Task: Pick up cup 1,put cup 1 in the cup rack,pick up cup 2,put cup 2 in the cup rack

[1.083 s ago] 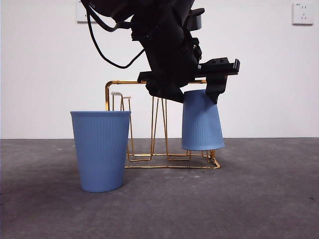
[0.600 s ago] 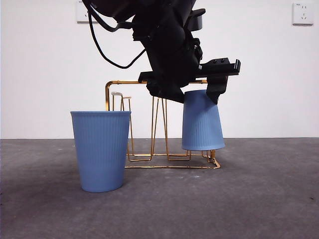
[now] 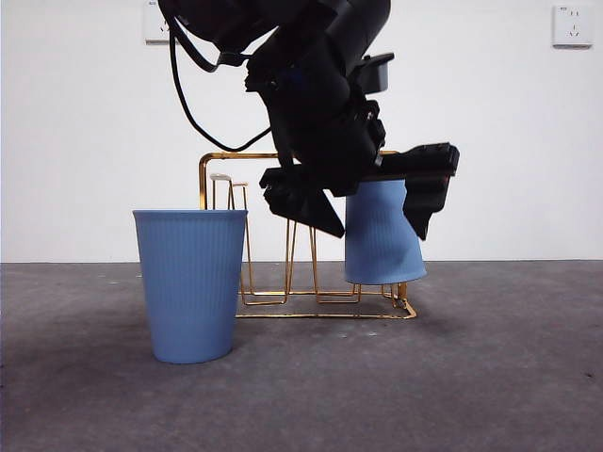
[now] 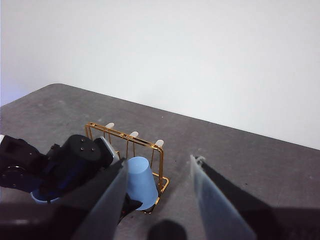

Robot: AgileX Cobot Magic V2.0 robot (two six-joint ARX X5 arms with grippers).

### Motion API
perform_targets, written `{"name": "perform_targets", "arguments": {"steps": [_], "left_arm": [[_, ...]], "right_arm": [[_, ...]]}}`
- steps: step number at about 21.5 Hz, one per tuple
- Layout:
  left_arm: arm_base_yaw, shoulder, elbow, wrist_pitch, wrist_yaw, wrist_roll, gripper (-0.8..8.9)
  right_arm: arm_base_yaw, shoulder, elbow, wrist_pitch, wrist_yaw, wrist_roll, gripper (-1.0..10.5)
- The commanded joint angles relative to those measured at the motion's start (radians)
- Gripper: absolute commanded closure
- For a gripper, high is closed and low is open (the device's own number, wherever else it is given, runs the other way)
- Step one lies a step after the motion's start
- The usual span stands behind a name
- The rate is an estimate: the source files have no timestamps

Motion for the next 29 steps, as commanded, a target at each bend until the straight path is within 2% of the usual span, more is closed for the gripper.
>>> {"name": "perform_targets", "arguments": {"steps": [1,7,14,21,26,29], "left_arm": [[-0.001,0.009,-0.01,-0.017,0.014,-0.018,3.38],[-0.002,0.008,-0.004,-0.078,0.083,-0.056,3.39],[-0.013,0.0,0.039,-0.217,0.163,-0.086,3.39],[-0.036,-0.033,0.134,-0.375,0.303,-0.117,3.46],[-0.039,-0.109,0.167,-0.444,0.422,-0.13,3.46],[-0.039,-0.196,0.167,-0.475,0.441,-0.117,3.46]], "right_arm": [[0.0,-0.005,-0.005,0.004,0.0,-0.007,7.3],[0.0,-0.005,-0.005,0.003,0.0,-0.01,7.3],[0.0,-0.005,-0.005,0.003,0.0,-0.01,7.3],[0.0,0.0,-0.005,-0.012,0.001,-0.008,7.3],[0.0,0.018,-0.005,-0.047,0.008,-0.004,7.3],[0.0,0.043,-0.005,-0.055,0.008,0.006,7.3]]}}
